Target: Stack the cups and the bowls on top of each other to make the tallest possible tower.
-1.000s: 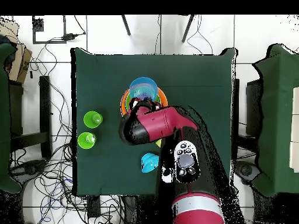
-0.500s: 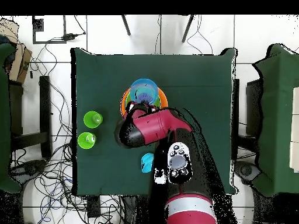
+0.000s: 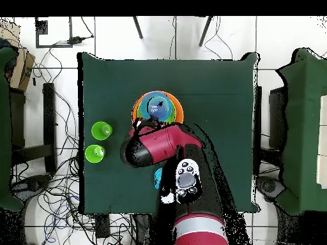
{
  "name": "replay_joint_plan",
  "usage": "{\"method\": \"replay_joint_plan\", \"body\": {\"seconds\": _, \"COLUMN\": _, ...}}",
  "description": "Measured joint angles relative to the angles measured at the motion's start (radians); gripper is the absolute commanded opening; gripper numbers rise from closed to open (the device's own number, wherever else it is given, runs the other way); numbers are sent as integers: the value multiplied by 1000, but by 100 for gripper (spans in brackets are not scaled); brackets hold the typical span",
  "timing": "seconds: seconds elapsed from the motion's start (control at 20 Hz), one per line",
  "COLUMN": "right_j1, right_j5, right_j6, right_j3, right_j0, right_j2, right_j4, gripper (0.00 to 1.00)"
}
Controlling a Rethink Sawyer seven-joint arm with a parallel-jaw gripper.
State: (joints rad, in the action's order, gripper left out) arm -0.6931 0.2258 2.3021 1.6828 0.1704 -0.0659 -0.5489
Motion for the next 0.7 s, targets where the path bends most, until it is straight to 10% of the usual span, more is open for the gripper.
{"method": "replay_joint_plan", "body": {"seconds": 0.7, "right_j1": -30, "right_j5": 0, "right_j6": 0, "right_j3": 14, "right_j0": 84, "right_j2": -36, "right_j4": 0, "gripper": 0}}
